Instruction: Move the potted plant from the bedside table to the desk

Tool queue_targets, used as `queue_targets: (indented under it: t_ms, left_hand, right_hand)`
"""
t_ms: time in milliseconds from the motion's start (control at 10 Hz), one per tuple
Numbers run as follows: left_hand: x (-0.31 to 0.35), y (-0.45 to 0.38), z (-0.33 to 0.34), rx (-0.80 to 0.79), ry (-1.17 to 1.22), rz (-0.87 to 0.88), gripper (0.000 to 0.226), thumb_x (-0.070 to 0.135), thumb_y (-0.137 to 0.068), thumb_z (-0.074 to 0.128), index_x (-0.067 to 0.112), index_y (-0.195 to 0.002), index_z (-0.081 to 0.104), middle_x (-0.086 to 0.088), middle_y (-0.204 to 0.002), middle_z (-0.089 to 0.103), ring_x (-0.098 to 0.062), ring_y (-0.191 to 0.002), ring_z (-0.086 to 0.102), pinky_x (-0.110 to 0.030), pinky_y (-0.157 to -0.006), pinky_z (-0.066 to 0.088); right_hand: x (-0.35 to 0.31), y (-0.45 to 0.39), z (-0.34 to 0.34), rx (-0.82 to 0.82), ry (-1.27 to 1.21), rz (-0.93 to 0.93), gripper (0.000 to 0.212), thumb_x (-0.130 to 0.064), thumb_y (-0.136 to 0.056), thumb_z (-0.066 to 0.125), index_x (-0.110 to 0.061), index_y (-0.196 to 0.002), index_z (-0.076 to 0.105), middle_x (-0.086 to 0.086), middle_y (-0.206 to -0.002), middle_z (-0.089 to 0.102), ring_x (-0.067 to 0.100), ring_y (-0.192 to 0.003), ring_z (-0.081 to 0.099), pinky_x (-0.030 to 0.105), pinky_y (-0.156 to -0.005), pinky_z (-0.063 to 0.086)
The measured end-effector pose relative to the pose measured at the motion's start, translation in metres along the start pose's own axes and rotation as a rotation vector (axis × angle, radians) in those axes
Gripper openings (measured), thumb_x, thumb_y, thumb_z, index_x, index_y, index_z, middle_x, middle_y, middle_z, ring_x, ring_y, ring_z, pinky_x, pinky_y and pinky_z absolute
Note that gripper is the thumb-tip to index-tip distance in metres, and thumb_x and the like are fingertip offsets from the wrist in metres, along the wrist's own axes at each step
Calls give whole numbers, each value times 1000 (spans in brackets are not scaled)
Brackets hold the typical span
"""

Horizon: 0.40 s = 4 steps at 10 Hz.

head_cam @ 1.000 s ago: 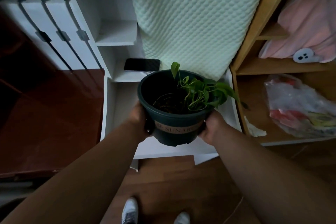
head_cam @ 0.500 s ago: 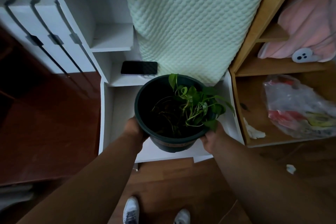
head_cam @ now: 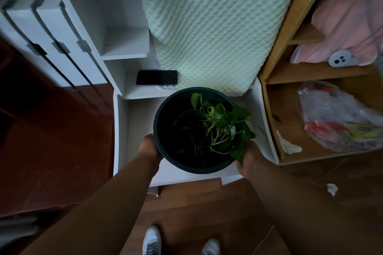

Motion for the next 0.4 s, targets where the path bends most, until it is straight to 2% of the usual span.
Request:
queue_targets:
  t_ms: [100, 200, 300, 400]
  left_hand:
    - [7, 5, -12, -3, -33, 63, 57, 9, -108, 48, 20, -60, 78, -2, -60, 67, -24, -63, 63, -32, -57, 58]
    - [21, 13, -25, 53, 80, 90, 32, 21, -116, 49, 10, -127, 78, -13, -112, 82, -31, -104, 77, -43, -89, 69]
    - [44, 29, -31, 51, 104, 130, 52, 37, -120, 48, 8, -163, 55, -11, -147, 69, -32, -138, 65, -53, -122, 51]
    - [78, 55, -26, 45, 101, 246, 55, 39, -119, 52, 7, -163, 57, -7, -142, 64, -20, -121, 65, -39, -100, 52]
  right_hand:
    - [-8, 7, -6, 8, 65, -12, 30, -11, -118, 45, -5, -117, 75, 17, -102, 81, 27, -92, 77, 27, -58, 66]
    - [-24, 17, -14, 27, 68, -56, 33, -23, -120, 45, -7, -131, 72, 20, -134, 75, 33, -123, 70, 45, -108, 59]
    - [-50, 41, -12, 35, 142, -140, 27, -21, -118, 46, -26, -125, 72, 15, -144, 68, 34, -137, 61, 50, -122, 45]
    - [-83, 77, -2, 149, 318, -299, 32, -33, -109, 60, -19, -134, 74, 16, -147, 70, 36, -132, 65, 49, -111, 51]
Point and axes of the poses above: each hand's wrist, its own y-axis away from the middle knuckle, its own z-axis out of the palm, x = y × z, the point moved 2 cm from there along -y, towards the middle knuckle
